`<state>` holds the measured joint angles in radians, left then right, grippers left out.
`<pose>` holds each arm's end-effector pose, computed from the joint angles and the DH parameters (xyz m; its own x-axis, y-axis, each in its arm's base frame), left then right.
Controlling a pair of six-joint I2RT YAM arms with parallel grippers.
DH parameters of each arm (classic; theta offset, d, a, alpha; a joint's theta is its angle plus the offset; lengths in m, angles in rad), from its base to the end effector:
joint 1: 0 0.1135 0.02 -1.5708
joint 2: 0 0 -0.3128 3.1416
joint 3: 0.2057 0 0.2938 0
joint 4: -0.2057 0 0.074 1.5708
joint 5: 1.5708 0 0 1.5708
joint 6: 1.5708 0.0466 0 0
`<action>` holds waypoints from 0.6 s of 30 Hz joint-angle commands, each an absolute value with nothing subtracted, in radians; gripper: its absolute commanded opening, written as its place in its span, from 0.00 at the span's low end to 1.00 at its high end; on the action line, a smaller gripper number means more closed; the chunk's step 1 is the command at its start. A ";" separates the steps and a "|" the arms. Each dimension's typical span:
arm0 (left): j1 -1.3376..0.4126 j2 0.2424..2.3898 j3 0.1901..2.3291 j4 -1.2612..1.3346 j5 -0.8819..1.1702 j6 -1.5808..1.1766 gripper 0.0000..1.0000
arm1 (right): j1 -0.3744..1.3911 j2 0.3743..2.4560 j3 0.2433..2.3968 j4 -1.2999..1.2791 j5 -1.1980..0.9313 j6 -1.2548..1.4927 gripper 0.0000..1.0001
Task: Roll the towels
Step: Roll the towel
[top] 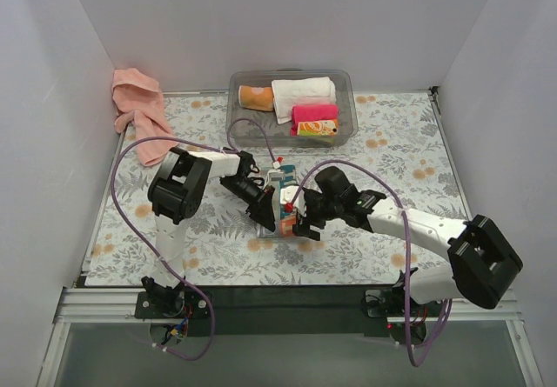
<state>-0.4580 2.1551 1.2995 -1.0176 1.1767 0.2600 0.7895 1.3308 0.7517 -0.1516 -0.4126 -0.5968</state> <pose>0.3389 -0.2151 0.1089 -0.8472 0.5277 0.0612 0.1458 0.3418 -0.9284 0.2023 0.2305 0.2323 0.0950 -0.6353 -0.7664 -0.9761 0.0919 -0.1972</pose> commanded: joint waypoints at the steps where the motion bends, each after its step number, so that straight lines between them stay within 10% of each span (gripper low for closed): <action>1: -0.454 2.214 1.282 -0.986 0.974 0.313 0.00 | 0.843 1.362 0.735 -0.022 -0.328 -0.704 0.72; 11: -0.430 2.204 1.266 -0.950 0.991 0.288 0.00 | 0.926 1.489 0.715 0.032 -0.365 -0.746 0.57; 18: -0.419 2.165 1.253 -0.946 0.999 0.296 0.06 | 0.923 1.601 0.736 0.002 -0.402 -0.749 0.10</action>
<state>-0.4320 2.1662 1.2884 -1.0355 1.1938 0.2481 0.9146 1.5490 0.7296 0.0414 -0.3515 -0.7475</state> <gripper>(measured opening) 0.131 0.164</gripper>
